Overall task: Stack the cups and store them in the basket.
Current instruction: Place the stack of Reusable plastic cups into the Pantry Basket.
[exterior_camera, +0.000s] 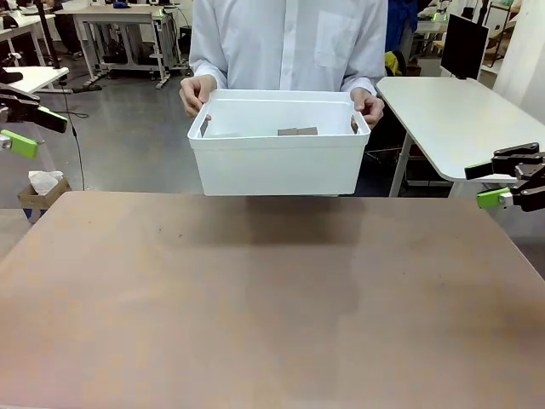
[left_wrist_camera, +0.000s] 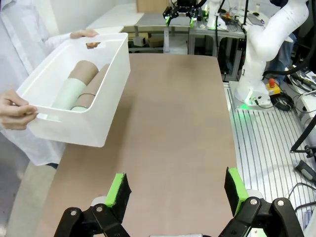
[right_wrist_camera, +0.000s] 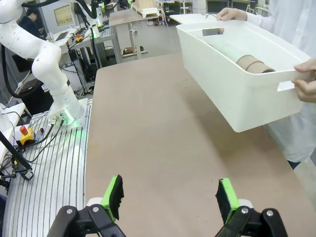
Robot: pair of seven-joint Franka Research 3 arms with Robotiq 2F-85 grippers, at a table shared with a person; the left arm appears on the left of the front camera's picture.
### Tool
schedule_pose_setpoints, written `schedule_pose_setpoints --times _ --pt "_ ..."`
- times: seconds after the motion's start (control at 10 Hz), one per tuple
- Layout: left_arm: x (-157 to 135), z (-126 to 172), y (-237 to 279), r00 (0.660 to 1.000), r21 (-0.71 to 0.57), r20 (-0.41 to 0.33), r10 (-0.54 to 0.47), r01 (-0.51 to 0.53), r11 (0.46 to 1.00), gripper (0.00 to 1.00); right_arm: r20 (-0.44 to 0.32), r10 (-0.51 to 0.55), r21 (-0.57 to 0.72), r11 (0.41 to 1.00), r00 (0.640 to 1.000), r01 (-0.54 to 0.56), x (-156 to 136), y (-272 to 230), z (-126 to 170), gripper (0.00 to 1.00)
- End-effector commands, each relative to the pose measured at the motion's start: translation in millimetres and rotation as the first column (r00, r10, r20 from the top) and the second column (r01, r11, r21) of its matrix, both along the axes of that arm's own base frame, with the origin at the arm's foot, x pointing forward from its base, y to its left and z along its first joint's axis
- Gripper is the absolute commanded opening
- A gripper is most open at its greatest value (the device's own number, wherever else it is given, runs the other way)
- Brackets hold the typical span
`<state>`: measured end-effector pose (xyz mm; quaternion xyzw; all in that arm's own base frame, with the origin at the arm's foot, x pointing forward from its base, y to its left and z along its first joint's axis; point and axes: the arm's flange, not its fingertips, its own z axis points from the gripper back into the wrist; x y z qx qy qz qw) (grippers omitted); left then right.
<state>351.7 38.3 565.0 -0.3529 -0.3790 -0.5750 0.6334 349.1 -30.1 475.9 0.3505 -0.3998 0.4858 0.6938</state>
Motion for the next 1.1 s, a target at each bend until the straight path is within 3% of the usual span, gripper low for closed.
schedule_pose_setpoints --times 0.0,1.0 --pt "1.1 3.0 -0.5 1.0 -0.017 -0.007 0.001 -0.001 1.0 1.0 -0.007 -0.01 0.022 1.0 1.0 0.01 1.5 1.2 4.2 1.0" --pt "1.1 3.0 -0.5 1.0 -0.017 -0.007 0.001 -0.001 1.0 1.0 -0.007 -0.01 0.022 1.0 1.0 0.01 1.5 1.2 4.2 1.0"
